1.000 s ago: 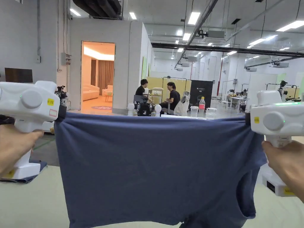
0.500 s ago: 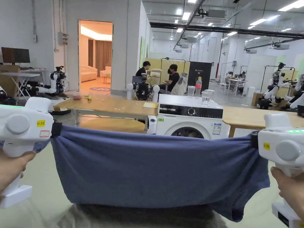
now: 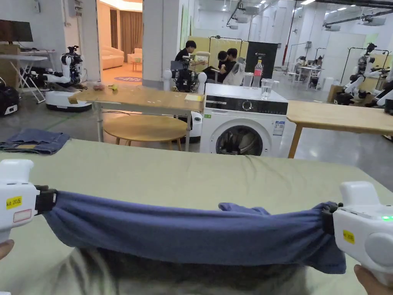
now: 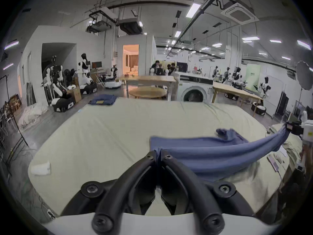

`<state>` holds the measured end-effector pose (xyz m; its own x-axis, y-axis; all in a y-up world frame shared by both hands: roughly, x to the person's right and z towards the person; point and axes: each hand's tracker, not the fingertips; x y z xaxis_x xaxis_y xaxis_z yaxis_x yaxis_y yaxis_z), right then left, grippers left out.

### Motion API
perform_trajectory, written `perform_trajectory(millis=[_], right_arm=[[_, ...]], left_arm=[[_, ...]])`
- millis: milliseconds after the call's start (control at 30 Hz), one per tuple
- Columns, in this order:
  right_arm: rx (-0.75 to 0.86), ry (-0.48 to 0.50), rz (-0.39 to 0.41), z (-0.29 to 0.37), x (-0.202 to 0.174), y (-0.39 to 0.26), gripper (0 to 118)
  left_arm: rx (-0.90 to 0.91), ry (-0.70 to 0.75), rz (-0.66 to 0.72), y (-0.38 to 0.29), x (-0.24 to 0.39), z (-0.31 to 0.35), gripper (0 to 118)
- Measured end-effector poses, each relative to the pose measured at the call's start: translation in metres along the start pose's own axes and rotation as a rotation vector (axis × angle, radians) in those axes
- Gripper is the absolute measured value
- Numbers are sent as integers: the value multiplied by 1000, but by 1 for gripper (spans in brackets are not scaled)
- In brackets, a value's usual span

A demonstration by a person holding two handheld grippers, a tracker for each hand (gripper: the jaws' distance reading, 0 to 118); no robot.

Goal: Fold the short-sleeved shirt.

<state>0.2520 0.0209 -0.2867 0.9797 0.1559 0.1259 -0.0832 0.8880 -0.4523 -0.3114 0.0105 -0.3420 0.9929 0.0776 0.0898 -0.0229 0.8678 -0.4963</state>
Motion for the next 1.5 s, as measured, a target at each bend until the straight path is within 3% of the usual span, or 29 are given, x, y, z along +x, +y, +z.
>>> perform_trajectory(millis=[100, 267, 500, 633, 733, 900, 967, 1000, 1100, 1167, 1367, 1467, 1500], right_arm=[[-55, 4, -3, 8, -5, -33, 1], [-175, 5, -2, 17, -9, -84, 1], [-366, 23, 6, 2, -9, -145, 1], [-466, 41, 7, -16, -6, -169, 1], [-538, 69, -46, -28, -1, -181, 2], [-559, 73, -54, -35, -2, -189, 6], [-545, 60, -42, -31, -4, -182, 15], [-517, 37, -28, -25, -5, -176, 28], [-409, 5, -29, -10, -7, -153, 51], [-347, -1, -62, -4, -8, -137, 51], [-116, 47, -132, 1, -28, -110, 49], [-39, 50, -148, 0, -42, -106, 12], [-23, 57, -163, 0, -45, -105, 0]], left_arm=[[-63, -16, 38, -35, -3, 6, 0], [-183, 3, -37, -83, 2, 11, 0], [-378, -5, -34, -141, 0, -5, 0], [-467, -5, -15, -161, -6, -22, 0], [-536, -8, -4, -170, -7, -34, 0], [-543, 8, -15, -169, -2, -37, 0], [-554, 13, -15, -163, 0, -36, 0], [-552, 20, -13, -158, 3, -33, 2], [-453, 28, -22, -141, 11, -21, 22], [-379, 18, -15, -129, 18, -15, 34], [-156, 2, -55, -110, 43, -7, 38], [-51, -8, -30, -107, 54, -1, 36], [-19, -11, -26, -108, 56, -1, 26]])
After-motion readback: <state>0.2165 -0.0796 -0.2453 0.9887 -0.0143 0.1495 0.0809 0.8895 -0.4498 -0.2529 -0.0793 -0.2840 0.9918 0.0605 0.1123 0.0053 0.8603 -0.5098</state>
